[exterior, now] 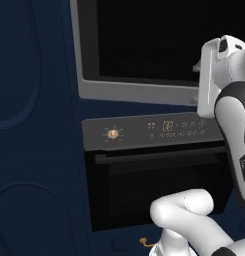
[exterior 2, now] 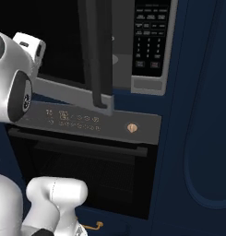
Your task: Pick the lemon wedge from the sink and place it in the bowl. Then pick the bowl and place it in the microwave. Then close the microwave door and press the start button.
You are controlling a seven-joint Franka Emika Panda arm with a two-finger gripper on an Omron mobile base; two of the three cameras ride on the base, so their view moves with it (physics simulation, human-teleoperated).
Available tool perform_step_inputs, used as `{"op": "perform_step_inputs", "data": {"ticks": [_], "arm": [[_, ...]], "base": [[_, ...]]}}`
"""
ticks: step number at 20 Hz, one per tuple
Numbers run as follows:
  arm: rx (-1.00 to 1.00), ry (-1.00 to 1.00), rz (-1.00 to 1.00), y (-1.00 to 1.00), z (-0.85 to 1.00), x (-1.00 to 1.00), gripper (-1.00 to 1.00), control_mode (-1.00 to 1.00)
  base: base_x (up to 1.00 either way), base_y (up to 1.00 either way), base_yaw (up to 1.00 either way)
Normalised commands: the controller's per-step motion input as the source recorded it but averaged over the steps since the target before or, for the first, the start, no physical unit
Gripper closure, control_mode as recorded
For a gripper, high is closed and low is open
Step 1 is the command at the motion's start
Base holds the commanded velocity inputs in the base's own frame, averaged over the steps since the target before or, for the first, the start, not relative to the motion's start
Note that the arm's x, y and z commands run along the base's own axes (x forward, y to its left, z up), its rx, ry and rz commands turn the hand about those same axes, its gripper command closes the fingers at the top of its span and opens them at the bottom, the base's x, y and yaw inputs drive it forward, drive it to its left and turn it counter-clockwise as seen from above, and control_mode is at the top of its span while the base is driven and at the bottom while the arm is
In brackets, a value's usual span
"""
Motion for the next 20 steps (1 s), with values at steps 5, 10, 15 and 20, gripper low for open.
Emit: {"op": "perform_step_inputs", "data": {"ticks": [5, 10, 15, 20], "arm": [[0.0, 0.0, -0.14, -0.35, 0.0, 0.66, -1.0, -1.0], [0.0, 0.0, -0.16, -0.18, -0.11, 0.68, -1.0, -1.0], [0.0, 0.0, -0.15, -0.13, -0.28, 0.78, -1.0, -1.0], [0.05, -0.02, -0.08, -0.29, -0.3, 0.02, -1.0, -1.0]], "base": [[0.0, 0.0, 0.0], [0.0, 0.0, 0.0], [0.0, 0.0, 0.0], [0.0, 0.0, 0.0]]}}
